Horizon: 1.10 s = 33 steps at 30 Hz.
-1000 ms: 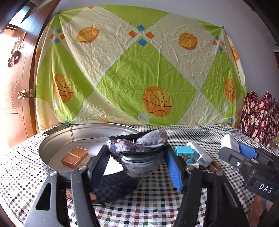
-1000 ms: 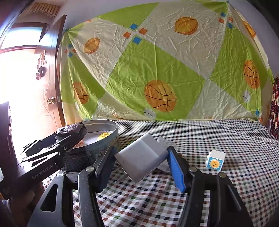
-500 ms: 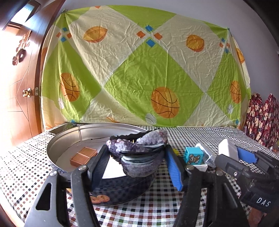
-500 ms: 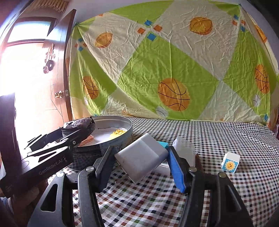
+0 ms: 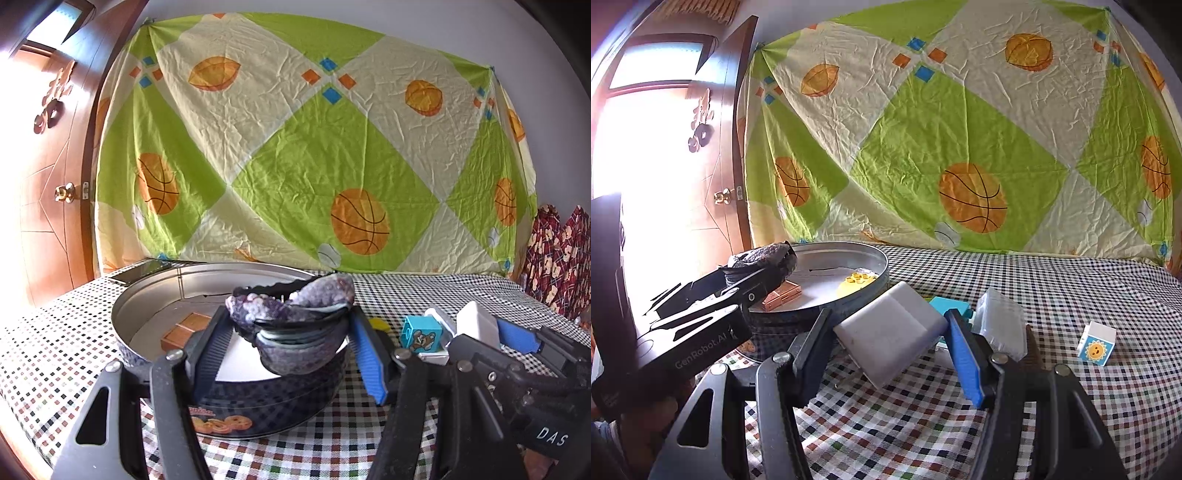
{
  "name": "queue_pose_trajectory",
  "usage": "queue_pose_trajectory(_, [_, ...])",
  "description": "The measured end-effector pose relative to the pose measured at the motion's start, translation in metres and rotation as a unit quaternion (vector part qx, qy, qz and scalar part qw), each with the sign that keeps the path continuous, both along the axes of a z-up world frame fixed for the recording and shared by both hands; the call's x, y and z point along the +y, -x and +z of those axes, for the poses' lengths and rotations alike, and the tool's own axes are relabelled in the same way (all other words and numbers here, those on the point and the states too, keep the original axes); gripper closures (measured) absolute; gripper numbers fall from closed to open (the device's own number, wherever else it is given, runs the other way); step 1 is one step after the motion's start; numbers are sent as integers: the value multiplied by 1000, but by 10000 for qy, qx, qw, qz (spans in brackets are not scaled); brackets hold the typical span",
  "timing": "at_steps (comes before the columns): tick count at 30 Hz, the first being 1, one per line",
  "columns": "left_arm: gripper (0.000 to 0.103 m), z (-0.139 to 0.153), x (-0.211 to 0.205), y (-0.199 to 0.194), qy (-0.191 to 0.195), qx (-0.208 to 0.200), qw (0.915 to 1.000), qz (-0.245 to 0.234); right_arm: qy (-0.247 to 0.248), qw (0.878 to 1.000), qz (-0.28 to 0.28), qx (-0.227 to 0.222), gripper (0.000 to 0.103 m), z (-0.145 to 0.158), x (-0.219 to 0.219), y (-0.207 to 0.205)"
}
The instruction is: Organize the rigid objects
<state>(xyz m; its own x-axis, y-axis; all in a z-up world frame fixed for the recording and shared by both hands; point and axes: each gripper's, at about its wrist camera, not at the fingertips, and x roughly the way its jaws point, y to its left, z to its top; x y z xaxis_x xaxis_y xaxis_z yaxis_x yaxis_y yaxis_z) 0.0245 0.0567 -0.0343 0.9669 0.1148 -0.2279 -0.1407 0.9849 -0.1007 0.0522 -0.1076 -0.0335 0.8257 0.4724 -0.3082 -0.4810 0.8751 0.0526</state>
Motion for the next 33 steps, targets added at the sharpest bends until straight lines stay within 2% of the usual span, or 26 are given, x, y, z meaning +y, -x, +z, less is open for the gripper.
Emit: queue_pose_trajectory(33, [40, -2, 43, 6, 253, -50, 9994, 209, 243, 9983, 502, 176, 41, -3, 51, 1])
